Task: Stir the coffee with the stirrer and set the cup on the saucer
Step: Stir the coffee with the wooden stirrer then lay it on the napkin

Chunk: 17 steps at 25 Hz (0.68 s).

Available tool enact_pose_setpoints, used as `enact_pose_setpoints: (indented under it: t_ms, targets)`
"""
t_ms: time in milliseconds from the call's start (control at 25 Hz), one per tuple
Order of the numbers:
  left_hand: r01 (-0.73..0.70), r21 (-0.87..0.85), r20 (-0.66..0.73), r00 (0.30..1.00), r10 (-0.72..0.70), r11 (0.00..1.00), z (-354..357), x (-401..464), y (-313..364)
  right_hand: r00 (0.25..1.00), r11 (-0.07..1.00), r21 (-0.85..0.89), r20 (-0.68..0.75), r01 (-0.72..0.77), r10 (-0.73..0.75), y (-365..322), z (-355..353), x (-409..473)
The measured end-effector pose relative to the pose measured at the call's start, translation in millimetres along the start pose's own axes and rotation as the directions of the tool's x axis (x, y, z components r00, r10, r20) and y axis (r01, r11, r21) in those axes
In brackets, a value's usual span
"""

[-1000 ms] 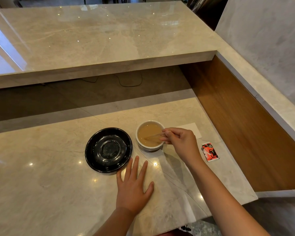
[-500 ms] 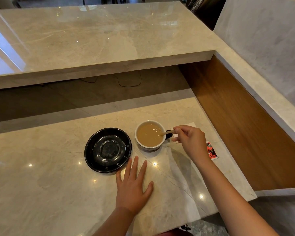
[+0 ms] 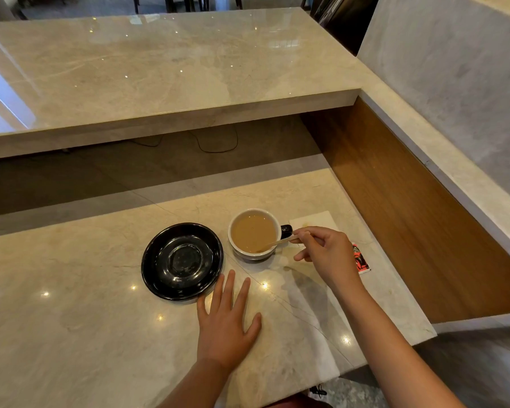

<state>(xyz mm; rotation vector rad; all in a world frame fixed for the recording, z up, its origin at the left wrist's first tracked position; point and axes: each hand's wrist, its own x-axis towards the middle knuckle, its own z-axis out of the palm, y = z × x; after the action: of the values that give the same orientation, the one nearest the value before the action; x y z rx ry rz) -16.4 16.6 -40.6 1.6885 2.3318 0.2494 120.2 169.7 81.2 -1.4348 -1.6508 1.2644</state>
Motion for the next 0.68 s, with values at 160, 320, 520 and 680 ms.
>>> enact_pose_setpoints:
  t_ms: [160, 320, 520, 680]
  targets:
    - [-0.005, -0.016, -0.010, 1.000, 0.005, 1.000, -1.3, -0.4, 1.1, 0.998, 0.999, 0.045, -0.061, -0.023, 0.026, 4.5, -16.0, 2.7]
    - [-0.009, -0.013, -0.018, 1.000, 0.009, 1.000, -2.3, -1.2, 1.1, 0.995, 0.994, 0.105, -0.089, -0.040, 0.049, 8.5, -36.2, 6.0]
    - [-0.007, -0.010, -0.007, 1.000, 0.007, 1.000, -2.5, -1.0, 1.4, 0.991, 0.978, 0.196, -0.102, -0.068, 0.090, 12.7, -59.5, 9.0]
    - [-0.007, -0.002, -0.007, 1.000, 0.007, 1.000, -3.2, -1.4, 1.3, 0.997, 0.959, 0.284, -0.078, 0.002, 0.022, 12.6, -72.7, 8.8]
